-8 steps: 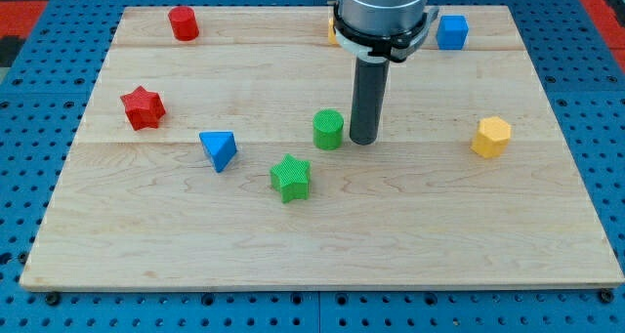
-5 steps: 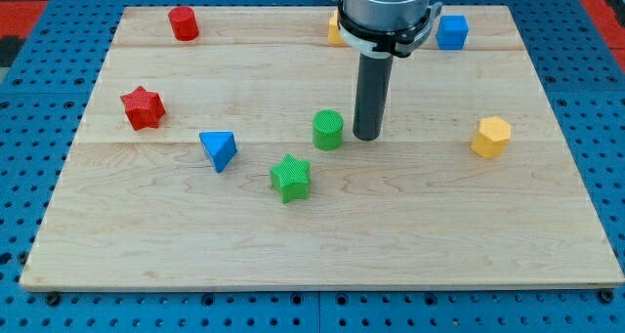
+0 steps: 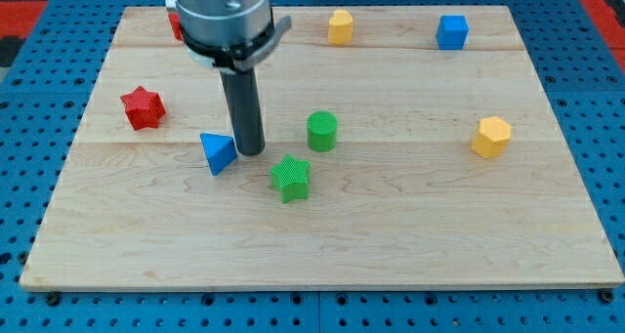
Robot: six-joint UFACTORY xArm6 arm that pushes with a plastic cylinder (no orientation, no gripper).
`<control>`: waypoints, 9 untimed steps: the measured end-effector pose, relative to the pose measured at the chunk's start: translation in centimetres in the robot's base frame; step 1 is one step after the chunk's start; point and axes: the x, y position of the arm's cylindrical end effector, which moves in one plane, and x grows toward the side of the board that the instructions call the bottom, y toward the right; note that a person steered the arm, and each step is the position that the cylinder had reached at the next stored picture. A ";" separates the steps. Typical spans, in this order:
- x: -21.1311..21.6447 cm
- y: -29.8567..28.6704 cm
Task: Push the green star diagonally to the hexagon
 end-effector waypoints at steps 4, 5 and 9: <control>6.5 5.0; 8.1 10.1; 12.4 12.0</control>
